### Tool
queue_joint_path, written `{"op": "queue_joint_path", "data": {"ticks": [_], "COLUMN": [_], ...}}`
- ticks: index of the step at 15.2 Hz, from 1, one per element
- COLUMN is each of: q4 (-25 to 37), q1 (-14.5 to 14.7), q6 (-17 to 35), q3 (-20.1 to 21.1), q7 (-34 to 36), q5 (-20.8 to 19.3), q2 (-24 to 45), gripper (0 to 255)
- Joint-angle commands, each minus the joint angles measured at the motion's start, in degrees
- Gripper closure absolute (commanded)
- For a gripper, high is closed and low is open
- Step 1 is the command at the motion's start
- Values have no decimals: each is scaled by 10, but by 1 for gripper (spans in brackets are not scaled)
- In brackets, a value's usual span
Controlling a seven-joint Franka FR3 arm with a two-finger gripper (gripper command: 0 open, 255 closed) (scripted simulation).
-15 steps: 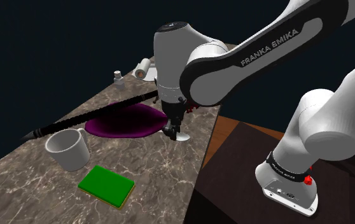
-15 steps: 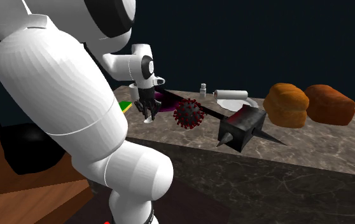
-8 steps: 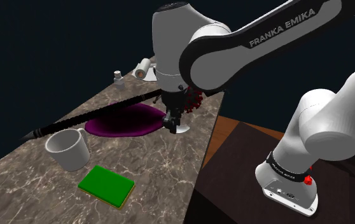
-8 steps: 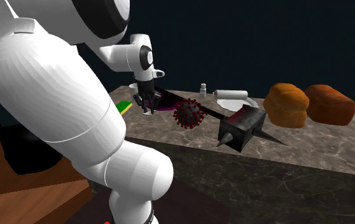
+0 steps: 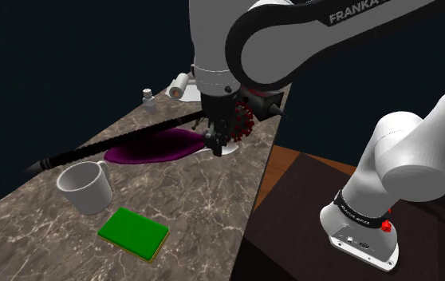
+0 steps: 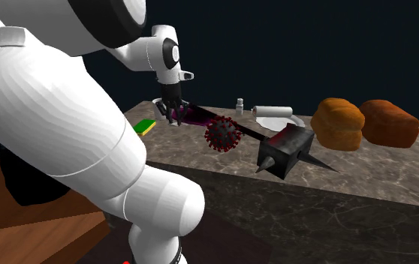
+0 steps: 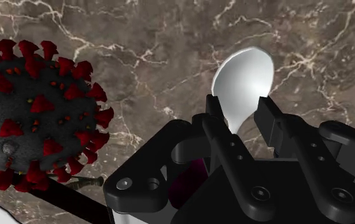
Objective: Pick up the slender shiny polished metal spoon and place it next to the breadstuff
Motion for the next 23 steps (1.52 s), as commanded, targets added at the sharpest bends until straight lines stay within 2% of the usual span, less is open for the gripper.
{"op": "queue_joint_path", "data": {"ticks": [1, 23], "q4": [12, 167], "q1": [-1, -6], "q6": [-17, -189], "q3": [-3, -21], "q7": [-2, -6], "q5": [0, -8], "q2": [-5, -22], "gripper": [255, 255]}}
